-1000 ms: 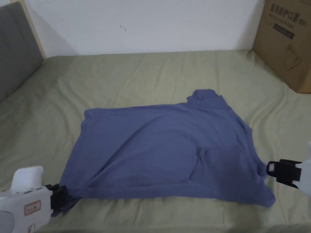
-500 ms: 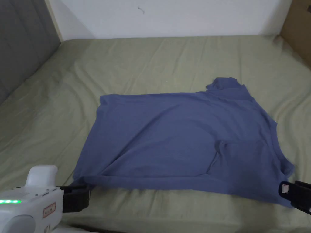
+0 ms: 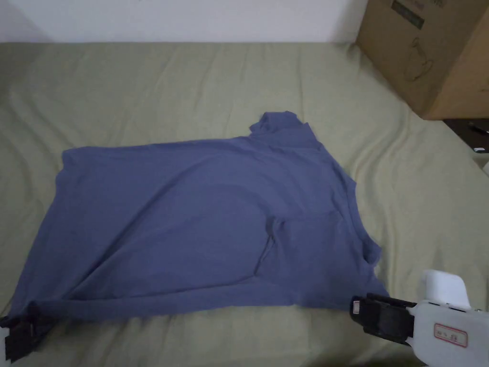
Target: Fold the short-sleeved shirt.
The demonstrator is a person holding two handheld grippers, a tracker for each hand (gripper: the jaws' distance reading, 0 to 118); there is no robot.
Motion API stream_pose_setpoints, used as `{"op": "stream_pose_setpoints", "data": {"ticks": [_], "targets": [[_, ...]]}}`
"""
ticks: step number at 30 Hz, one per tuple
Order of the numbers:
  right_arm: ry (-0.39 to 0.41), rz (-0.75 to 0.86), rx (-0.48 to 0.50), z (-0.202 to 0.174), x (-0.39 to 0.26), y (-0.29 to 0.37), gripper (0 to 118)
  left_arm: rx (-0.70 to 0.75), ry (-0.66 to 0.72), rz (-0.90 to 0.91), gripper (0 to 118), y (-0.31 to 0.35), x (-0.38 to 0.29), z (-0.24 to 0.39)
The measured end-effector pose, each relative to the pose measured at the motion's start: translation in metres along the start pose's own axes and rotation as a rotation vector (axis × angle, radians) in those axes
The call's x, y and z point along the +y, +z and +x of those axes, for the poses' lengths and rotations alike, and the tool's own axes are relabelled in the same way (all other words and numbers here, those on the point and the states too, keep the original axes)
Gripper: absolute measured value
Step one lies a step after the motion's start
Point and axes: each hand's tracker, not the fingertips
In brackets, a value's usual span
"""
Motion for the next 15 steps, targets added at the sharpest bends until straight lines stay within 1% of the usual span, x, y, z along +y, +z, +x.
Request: {"op": "stream_pose_setpoints", "data": {"ticks": [2,4,5,6,7,8,9,10,11,12,15], "targets": [[0.008,0.013,-0.006,0.0,0.007,-0.008,94,-0.006,0.01,-0.006,0,-0.001,0.003,0.0],[0.049,0.012,-0.032,0.003,0.016,-0.023,93,-0.005,0.017,-0.013,0,-0.002,0.003,0.0],[0.062,-0.005,-0.042,0.004,0.019,-0.029,84,-0.001,0.018,-0.016,0,-0.002,0.003,0.0],[0.064,-0.024,-0.056,0.002,0.021,-0.031,52,0.002,0.018,-0.022,0,-0.003,0.005,0.0],[0.076,-0.008,-0.057,-0.001,0.021,-0.032,0,0.006,0.017,-0.026,0,-0.004,0.005,0.001],[0.092,0.001,-0.062,-0.001,0.019,-0.03,0,0.011,0.015,-0.029,0,-0.004,0.004,0.001],[0.126,-0.014,-0.053,0.0,0.019,-0.032,0,0.017,0.011,-0.029,0,-0.004,0.004,0.001],[0.181,-0.046,-0.063,0.001,0.019,-0.036,0,0.019,0.009,-0.034,0,-0.005,0.005,0.001],[0.189,-0.055,-0.083,-0.001,0.017,-0.039,0,0.022,0.011,-0.038,0,-0.005,0.005,0.001],[0.18,-0.066,-0.085,0.0,0.018,-0.04,0,0.024,0.014,-0.038,0,-0.005,0.005,0.001],[0.123,-0.032,-0.056,0.003,0.022,-0.031,0,0.026,0.018,-0.042,0,-0.003,0.006,0.001]]}}
